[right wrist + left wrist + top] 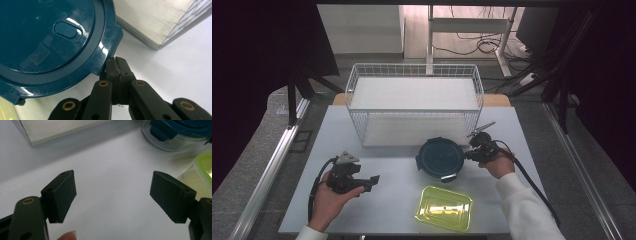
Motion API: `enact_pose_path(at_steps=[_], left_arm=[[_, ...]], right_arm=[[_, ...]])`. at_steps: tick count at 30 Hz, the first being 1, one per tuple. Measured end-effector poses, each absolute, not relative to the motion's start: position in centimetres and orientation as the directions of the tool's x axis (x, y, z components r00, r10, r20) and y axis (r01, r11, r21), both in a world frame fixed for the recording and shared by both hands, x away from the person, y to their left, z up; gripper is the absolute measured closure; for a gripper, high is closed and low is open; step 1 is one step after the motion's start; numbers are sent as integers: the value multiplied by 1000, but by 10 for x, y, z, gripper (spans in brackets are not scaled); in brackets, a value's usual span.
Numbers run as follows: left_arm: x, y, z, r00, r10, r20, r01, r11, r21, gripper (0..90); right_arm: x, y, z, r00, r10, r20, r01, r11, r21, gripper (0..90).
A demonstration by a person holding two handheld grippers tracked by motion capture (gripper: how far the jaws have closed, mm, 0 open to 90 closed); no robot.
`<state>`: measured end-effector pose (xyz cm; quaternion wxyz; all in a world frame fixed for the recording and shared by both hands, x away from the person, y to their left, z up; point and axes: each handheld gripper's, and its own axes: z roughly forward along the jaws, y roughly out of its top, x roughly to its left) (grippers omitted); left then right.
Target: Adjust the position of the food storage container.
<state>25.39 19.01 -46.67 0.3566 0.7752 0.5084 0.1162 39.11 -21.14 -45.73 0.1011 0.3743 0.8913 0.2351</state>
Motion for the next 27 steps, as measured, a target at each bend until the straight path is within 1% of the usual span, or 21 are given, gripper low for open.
enact_pose_path(at_steps=[8, 15, 20, 25, 27], left_arm=[[254, 189, -467, 458, 870, -183, 705, -231, 671, 209], [255, 189, -468, 457, 870, -182, 705, -230, 671, 209], [255, 188, -468, 461, 869, -180, 706, -235, 668, 208], [255, 188, -468, 461, 869, -179, 706, -237, 668, 207], [254, 189, -468, 457, 871, -182, 706, -230, 670, 207]], right_arm=[[384, -198, -457, -688, 726, -14, 632, 608, 480, 889], [379, -189, -459, -690, 724, 21, 637, 593, 492, 889], [377, -186, -460, -691, 722, 28, 636, 590, 497, 889], [376, -180, -468, -701, 714, 2, 631, 618, 469, 889], [376, -180, -468, -698, 716, 7, 634, 613, 471, 889]])
